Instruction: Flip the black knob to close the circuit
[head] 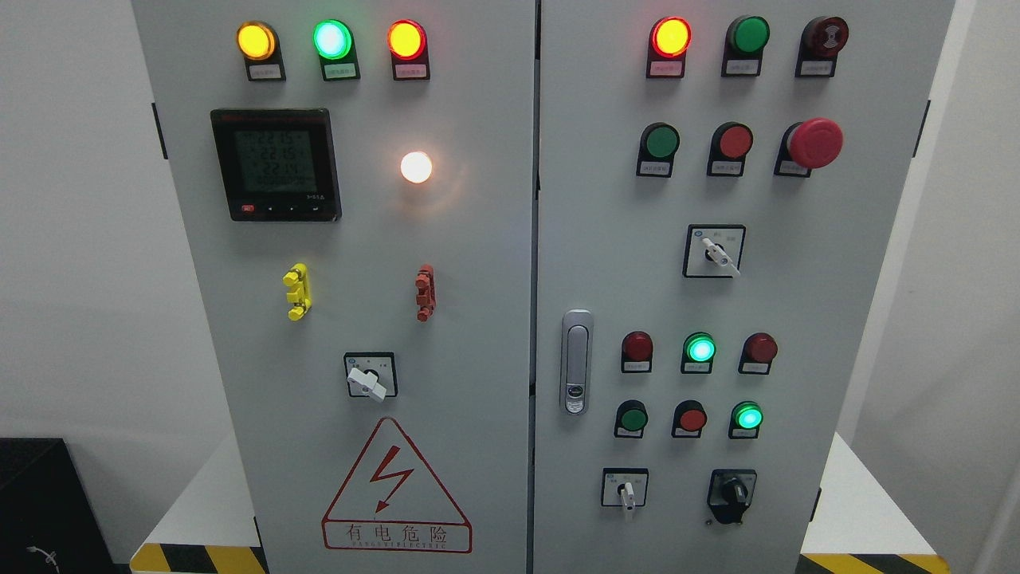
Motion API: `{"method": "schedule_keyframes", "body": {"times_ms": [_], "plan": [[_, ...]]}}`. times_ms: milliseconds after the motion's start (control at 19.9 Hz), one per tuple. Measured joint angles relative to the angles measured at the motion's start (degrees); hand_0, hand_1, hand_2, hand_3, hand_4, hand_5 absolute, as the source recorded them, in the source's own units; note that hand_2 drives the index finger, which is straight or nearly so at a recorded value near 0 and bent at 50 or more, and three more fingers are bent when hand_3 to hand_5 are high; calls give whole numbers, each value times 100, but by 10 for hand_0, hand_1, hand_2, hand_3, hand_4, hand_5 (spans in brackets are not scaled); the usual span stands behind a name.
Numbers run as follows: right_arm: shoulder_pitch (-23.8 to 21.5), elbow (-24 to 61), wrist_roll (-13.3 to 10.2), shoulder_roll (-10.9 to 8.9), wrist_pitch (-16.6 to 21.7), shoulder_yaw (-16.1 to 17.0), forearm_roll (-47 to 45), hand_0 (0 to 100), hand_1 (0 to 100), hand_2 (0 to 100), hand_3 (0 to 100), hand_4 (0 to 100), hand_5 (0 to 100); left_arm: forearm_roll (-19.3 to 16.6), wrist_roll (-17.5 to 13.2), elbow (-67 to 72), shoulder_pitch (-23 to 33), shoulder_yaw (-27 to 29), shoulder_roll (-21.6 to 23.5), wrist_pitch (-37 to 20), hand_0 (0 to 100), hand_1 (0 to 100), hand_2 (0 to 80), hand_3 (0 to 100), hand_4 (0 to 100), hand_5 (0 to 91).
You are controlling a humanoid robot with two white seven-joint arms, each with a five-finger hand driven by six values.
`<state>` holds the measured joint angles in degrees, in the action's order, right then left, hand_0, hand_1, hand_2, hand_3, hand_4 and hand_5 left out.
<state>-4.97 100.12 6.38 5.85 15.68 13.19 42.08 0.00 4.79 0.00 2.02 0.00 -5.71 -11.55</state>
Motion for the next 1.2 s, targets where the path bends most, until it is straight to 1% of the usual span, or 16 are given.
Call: {"method": "schedule_keyframes", "body": {"times_ms": [100, 251, 451, 552, 903, 1003, 1203], "plan": [[68, -21, -100, 1, -12, 44, 265, 41, 397, 743, 902, 731, 746, 0, 0, 0, 0, 0, 0, 0, 0, 0, 0, 0, 0, 0], [234, -67, -225, 2, -142, 99, 681, 42, 396, 744, 902, 733, 747, 0, 0, 0, 0, 0, 0, 0, 0, 0, 0, 0, 0, 0], [468, -147, -262, 2, -493, 150, 1169, 38, 384, 748, 903, 735, 750, 0, 0, 0, 0, 0, 0, 1, 0, 0, 0, 0, 0, 0], [586, -175, -264, -1, -695, 165, 1381, 0, 371, 755, 912, 739, 755, 0, 0, 0, 0, 0, 0, 2, 0, 0, 0, 0, 0, 0], [969, -250, -291, -16, -1204, 165, 1849, 0, 272, 775, 927, 749, 766, 0, 0, 0, 0, 0, 0, 27, 0, 0, 0, 0, 0, 0], [1055, -268, -256, -19, -1352, 136, 1936, 0, 168, 774, 931, 751, 767, 0, 0, 0, 0, 0, 0, 30, 0, 0, 0, 0, 0, 0], [1196, -302, -236, -27, -1558, 53, 2081, 0, 131, 773, 934, 753, 768, 0, 0, 0, 0, 0, 0, 13, 0, 0, 0, 0, 0, 0]]}}
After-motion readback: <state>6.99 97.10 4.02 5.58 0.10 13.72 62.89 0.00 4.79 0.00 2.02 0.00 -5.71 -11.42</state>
